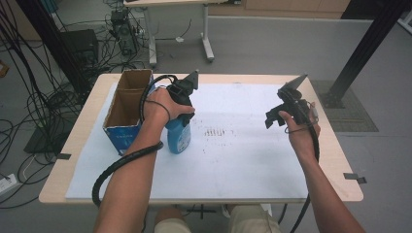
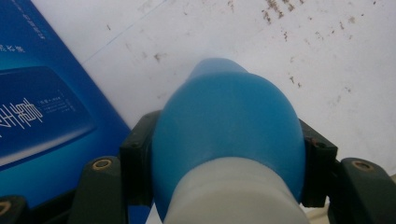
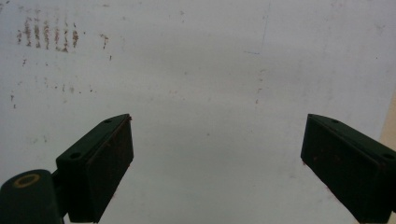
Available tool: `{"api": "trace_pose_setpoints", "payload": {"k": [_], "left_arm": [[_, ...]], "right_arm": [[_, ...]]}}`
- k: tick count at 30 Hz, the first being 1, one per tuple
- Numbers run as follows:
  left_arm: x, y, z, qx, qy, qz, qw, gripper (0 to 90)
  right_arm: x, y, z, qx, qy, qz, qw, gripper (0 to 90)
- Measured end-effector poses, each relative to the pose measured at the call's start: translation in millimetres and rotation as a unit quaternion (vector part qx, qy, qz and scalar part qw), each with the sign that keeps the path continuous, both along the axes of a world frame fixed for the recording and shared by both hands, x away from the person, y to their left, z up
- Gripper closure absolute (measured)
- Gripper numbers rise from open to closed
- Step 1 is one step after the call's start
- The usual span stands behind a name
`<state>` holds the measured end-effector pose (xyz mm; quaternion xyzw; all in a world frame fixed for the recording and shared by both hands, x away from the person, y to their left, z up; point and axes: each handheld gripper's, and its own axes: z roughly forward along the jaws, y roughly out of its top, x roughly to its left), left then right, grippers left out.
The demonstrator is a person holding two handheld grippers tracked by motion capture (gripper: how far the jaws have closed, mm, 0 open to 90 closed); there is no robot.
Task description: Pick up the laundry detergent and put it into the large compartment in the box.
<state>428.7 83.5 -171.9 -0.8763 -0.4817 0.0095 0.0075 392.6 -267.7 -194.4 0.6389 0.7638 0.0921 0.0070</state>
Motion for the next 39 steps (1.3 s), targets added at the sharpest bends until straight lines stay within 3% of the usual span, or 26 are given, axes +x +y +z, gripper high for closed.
{"api": "trace_pose_setpoints", "payload": {"k": [32,39], "left_arm": [[1.2,3.1,0.5,-0.003,0.003,0.015,0.9999,37.9],[0.8,8.8,16.0,-0.018,-0.001,0.026,0.9995,37.9]], "right_arm": [[0.6,-0.4,1.9,-0.001,0.003,-0.004,1.0,9.2],[0.0,1.8,2.6,-0.003,0.002,-0.001,1.0,9.2]]}}
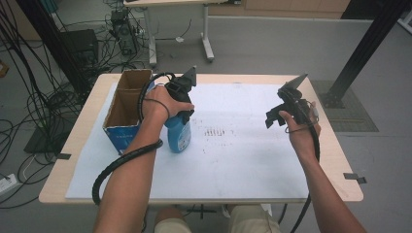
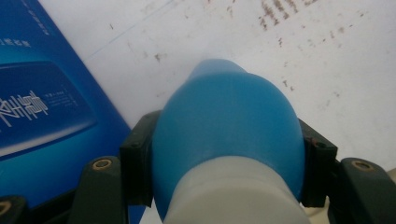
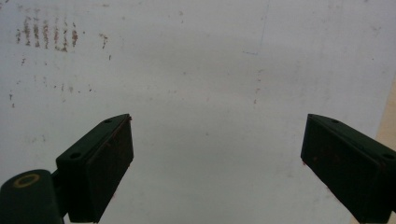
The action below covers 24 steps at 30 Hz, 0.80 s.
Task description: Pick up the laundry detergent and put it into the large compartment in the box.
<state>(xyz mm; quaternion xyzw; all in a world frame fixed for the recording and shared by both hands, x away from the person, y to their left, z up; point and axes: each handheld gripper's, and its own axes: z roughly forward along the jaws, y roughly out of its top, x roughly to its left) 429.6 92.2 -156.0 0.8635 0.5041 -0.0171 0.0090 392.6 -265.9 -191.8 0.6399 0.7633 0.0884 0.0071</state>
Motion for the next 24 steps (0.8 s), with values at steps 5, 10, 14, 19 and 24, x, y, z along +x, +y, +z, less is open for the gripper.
{"api": "trace_pose_setpoints", "payload": {"k": [5,10,14,19,24], "left_arm": [[-0.4,0.9,27.1,-0.004,-0.006,0.013,0.9999,37.9],[-2.6,0.3,57.2,0.0,-0.013,0.018,0.9997,37.9],[-3.3,-0.2,88.4,0.005,-0.018,0.027,0.9995,37.9],[-1.9,6.5,128.2,0.001,-0.026,0.04,0.9989,37.9],[-3.3,16.8,165.5,-0.006,-0.047,0.06,0.9971,37.9]], "right_arm": [[-2.6,2.1,2.5,-0.002,-0.006,0.006,1.0,9.2],[-3.0,1.5,7.5,-0.004,-0.004,0.001,1.0,9.2],[-4.3,1.2,13.4,-0.006,-0.006,0.002,1.0,9.2],[-7.3,2.6,20.1,-0.01,-0.014,0.008,0.9998,9.2],[-7.8,5.4,24.6,-0.012,-0.014,0.01,0.9998,9.2]]}}
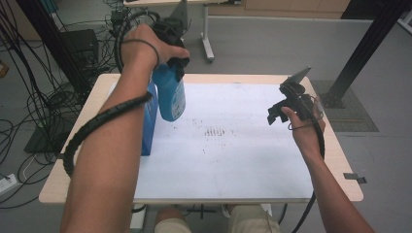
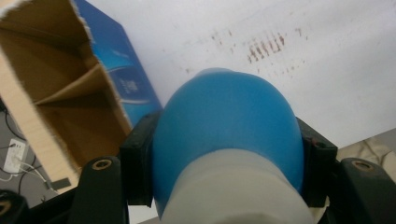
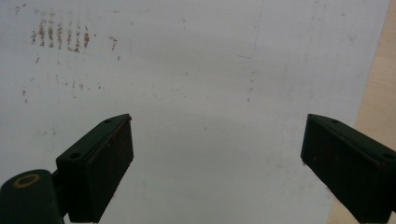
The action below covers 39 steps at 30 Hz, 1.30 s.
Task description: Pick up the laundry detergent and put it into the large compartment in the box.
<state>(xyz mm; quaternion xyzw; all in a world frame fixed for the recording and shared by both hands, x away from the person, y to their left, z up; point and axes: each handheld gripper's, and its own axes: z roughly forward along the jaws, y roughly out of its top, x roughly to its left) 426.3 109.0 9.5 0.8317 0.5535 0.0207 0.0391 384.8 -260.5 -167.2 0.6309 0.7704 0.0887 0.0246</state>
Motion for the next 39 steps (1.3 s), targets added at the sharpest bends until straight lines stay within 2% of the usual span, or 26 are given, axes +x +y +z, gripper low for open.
{"api": "trace_pose_setpoints", "payload": {"k": [4,9,13,18,23,29,36,39], "left_arm": [[-0.5,10.3,28.9,-0.005,-0.014,0.019,0.9997,37.9],[-0.7,25.4,55.4,-0.009,-0.03,0.046,0.9985,37.9],[1.2,36.2,68.4,-0.007,-0.034,0.066,0.9972,37.9],[1.5,58.5,80.1,-0.01,-0.042,0.103,0.9937,37.9],[1.1,75.7,82.6,-0.005,-0.044,0.131,0.9904,37.9],[0.8,94.3,77.2,-0.006,-0.039,0.159,0.9866,37.9],[0.0,103.3,69.9,-0.001,-0.037,0.179,0.9831,37.9],[0.3,105.8,66.7,-0.001,-0.037,0.183,0.9823,37.9]], "right_arm": [[-0.5,2.9,1.9,0.001,-0.004,0.003,1.0,9.2],[0.8,5.7,-0.1,0.002,0.0,0.005,1.0,9.2],[1.7,8.7,-0.5,0.002,0.003,0.007,1.0,9.2],[1.7,11.2,-0.1,-0.002,0.005,0.01,0.9999,9.2],[2.7,11.1,-2.1,-0.004,0.008,0.01,0.9999,9.2],[3.3,9.9,-6.0,-0.001,0.011,0.009,0.9999,9.2],[3.8,11.6,-7.4,-0.001,0.013,0.011,0.9999,9.3],[2.8,11.0,-6.6,-0.001,0.01,0.011,0.9999,9.3]]}}
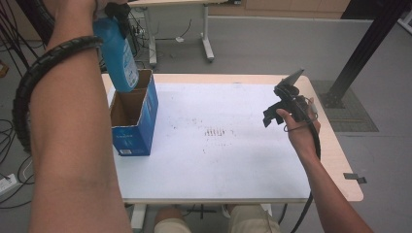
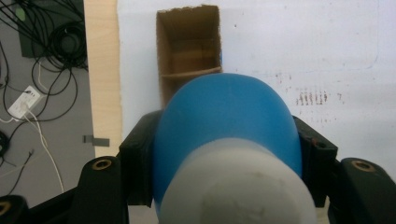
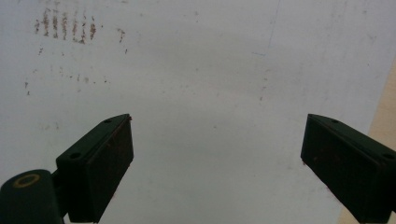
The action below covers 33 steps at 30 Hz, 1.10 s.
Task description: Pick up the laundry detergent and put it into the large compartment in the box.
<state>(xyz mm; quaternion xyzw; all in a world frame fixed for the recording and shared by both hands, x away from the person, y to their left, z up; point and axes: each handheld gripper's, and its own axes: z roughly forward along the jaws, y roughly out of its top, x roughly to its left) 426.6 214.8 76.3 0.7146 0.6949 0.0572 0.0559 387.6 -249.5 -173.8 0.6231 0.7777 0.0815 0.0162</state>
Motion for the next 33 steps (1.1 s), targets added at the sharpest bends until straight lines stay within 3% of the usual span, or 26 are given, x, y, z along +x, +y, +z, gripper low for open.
{"api": "trace_pose_setpoints", "payload": {"k": [18,33], "left_arm": [[0.8,18.8,-29.3,-0.005,0.006,0.022,0.9997,37.8],[3.3,30.7,-57.8,-0.004,0.019,0.025,0.9995,37.8]], "right_arm": [[-1.5,0.6,-0.1,-0.002,-0.002,0.003,1.0,9.2],[-0.4,8.1,-0.1,-0.007,0.0,0.005,1.0,9.3]]}}
